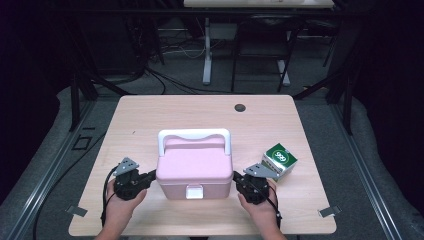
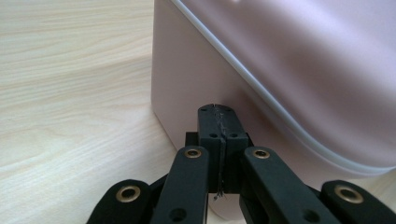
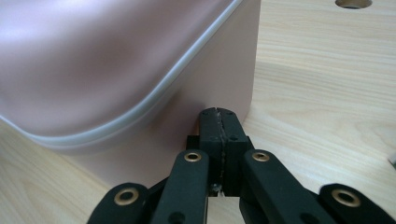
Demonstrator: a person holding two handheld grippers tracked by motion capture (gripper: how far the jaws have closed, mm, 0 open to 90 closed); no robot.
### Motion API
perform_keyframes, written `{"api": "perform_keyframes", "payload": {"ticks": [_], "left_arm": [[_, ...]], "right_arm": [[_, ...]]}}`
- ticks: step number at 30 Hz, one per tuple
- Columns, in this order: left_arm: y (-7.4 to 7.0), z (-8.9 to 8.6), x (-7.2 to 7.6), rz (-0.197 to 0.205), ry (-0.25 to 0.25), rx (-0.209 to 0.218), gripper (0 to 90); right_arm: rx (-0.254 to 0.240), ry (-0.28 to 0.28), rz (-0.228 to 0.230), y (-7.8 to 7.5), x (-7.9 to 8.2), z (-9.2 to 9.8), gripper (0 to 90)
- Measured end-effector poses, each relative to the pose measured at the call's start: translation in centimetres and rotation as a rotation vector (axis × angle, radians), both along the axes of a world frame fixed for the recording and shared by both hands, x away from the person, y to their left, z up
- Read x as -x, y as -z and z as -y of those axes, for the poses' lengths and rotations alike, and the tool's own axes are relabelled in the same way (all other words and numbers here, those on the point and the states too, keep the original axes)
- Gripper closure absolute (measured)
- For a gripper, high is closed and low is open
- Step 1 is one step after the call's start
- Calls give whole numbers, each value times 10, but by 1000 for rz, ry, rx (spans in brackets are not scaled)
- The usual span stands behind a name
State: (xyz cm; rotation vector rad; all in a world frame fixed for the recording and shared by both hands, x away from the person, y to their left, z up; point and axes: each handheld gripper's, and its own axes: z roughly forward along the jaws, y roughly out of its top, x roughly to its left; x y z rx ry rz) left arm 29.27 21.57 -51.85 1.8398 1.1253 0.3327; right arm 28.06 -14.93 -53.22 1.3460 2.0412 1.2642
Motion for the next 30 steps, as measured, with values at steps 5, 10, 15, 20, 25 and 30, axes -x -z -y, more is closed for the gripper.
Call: {"api": "perform_keyframes", "payload": {"ticks": [5,10,15,20,25,30], "left_arm": [[0,7,6,-4,19,8,900],[0,12,10,0,46,-2,900],[1,14,12,-3,49,6,900],[3,15,16,-12,63,7,900],[4,15,17,-15,69,11,900],[5,13,16,-4,78,7,867]], "right_arm": [[-5,13,-5,0,10,7,900],[-14,29,-8,0,20,14,900],[-5,47,1,1,30,16,900],[-16,46,17,3,33,18,900],[-31,44,11,3,33,22,900],[-32,39,19,4,32,23,856]]}}
